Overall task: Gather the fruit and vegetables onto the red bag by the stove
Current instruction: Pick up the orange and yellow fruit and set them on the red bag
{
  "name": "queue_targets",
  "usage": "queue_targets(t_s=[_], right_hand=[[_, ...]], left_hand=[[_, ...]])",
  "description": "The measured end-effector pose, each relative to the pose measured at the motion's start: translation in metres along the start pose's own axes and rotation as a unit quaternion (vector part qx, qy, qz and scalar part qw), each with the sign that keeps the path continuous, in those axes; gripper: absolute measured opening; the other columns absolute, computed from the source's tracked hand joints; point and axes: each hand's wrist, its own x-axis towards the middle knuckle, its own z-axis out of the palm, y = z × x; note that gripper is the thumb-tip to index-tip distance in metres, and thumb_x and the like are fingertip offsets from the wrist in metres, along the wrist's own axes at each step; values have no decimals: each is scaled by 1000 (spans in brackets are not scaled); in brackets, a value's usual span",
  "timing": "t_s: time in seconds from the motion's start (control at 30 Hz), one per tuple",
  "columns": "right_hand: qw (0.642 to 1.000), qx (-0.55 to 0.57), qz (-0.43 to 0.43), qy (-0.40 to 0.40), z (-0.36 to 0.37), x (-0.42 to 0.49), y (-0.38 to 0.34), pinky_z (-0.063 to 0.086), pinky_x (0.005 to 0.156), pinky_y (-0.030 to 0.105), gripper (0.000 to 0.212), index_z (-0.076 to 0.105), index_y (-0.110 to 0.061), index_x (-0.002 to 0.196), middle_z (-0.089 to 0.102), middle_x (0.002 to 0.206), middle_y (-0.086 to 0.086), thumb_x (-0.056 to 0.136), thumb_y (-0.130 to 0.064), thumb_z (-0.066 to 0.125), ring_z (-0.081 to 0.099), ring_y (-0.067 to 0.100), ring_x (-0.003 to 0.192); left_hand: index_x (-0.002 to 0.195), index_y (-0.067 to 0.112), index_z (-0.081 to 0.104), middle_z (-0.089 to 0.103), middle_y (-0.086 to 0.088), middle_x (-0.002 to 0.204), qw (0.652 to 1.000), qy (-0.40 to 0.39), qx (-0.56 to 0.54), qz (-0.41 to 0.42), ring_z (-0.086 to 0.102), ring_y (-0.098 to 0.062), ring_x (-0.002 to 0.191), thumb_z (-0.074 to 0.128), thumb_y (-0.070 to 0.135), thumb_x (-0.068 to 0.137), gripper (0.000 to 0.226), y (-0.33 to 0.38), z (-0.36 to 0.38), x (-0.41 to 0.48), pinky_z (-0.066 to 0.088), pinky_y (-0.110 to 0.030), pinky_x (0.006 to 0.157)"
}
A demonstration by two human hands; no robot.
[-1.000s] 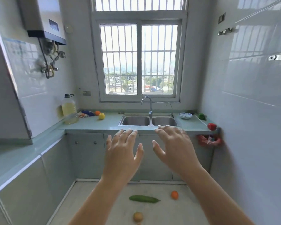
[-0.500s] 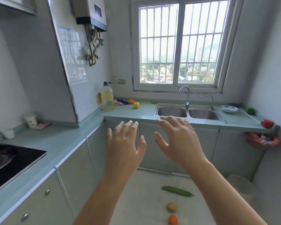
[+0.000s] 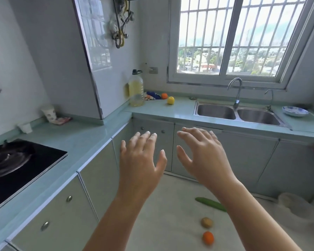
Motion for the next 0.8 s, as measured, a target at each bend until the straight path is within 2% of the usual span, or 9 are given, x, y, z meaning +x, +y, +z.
queue_targets(t_s=[0.23, 0.47, 0.8], right_hand=[[1000, 17, 4, -20, 77, 59, 56, 46, 88, 54, 41, 65, -13, 103, 67, 105, 5, 79, -34, 41, 62, 27, 99], [998, 39, 4, -41, 137, 121, 120, 46, 89, 52, 41, 65, -13, 105, 67, 106, 4, 80, -35, 41, 61, 27, 101], [997, 52, 25, -47, 214, 172, 178, 48, 87, 54, 41, 65, -12, 104, 67, 105, 6, 79, -34, 41, 62, 28, 98]], left_hand=[[114, 7, 63, 65, -11, 116, 1000, -12, 19, 3, 57, -32, 111, 39, 37, 83, 49, -29, 76, 71, 42, -58, 92], [114, 8, 63, 65, -11, 117, 1000, -6, 7, 5, 57, -31, 112, 40, 38, 83, 50, -25, 150, 157, 40, -58, 95], [113, 7, 64, 65, -11, 115, 1000, -1, 1, -11, 58, -31, 111, 41, 36, 82, 48, -56, 236, 214, 36, -58, 95]])
